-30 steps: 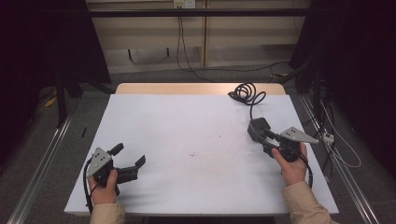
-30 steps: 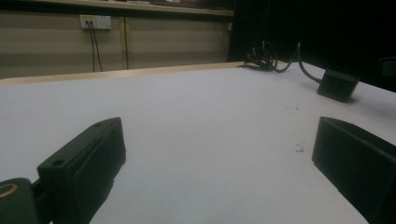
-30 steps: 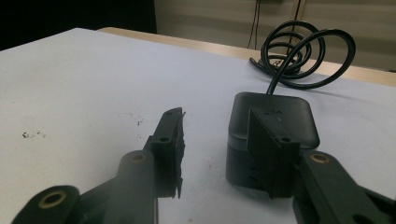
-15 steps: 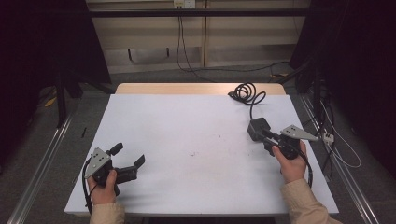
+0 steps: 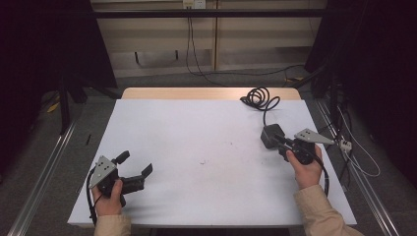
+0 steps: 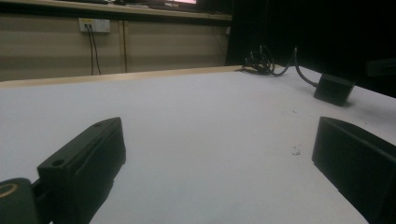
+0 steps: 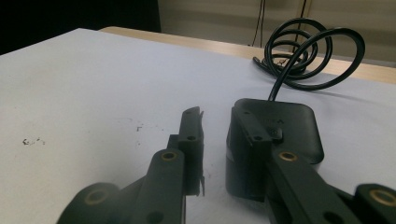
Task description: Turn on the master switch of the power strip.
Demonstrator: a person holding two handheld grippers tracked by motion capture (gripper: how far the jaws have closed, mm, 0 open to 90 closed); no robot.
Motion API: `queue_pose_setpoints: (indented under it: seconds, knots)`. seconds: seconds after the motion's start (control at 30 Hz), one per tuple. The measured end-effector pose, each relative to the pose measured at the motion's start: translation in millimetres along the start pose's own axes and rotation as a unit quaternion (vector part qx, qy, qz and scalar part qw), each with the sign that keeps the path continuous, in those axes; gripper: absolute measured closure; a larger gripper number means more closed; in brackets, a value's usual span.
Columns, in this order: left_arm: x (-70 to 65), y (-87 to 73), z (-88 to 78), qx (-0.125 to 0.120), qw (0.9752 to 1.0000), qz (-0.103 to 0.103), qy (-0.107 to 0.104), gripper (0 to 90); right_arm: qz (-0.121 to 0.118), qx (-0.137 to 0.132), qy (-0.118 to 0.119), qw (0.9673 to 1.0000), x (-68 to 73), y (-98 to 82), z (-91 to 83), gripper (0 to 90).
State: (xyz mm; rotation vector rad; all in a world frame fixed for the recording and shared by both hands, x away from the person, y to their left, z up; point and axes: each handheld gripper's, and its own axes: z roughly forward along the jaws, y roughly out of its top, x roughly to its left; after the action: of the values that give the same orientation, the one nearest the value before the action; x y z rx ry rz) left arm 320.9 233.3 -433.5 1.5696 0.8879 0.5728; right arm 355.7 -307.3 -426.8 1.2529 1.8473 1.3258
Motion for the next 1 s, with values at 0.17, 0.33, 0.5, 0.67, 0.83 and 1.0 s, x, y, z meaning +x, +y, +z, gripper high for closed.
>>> queue_pose_setpoints:
  seconds: [0.17,0.33,0.5,0.67,0.83,1.0]
  knots:
    - [-1.3,0.3,1.2,0.002,1.0000,0.006,-0.004,2.4,0.002,-0.001,0.001,1.0000,-2.6,2.4,0.0,76.9]
    - [-1.8,-0.2,1.8,0.004,1.0000,0.006,-0.006,2.4,0.002,0.005,0.001,1.0000,-4.2,2.7,2.0,78.9]
    - [-1.0,-0.4,1.1,0.003,1.0000,0.006,-0.004,2.4,0.005,0.006,0.000,1.0000,-6.6,4.3,2.4,80.8]
    - [-0.7,-0.6,1.1,0.005,1.0000,0.007,-0.004,2.4,0.007,0.004,0.002,1.0000,-8.2,6.2,2.3,82.2]
    - [-1.4,-0.2,1.5,0.004,0.9999,0.006,-0.007,2.4,0.009,0.004,0.000,1.0000,-9.6,6.8,2.1,83.5]
    - [-1.6,-0.1,1.7,0.007,0.9999,0.011,-0.008,2.4,0.012,0.004,0.001,0.9999,-11.0,8.4,2.8,86.2]
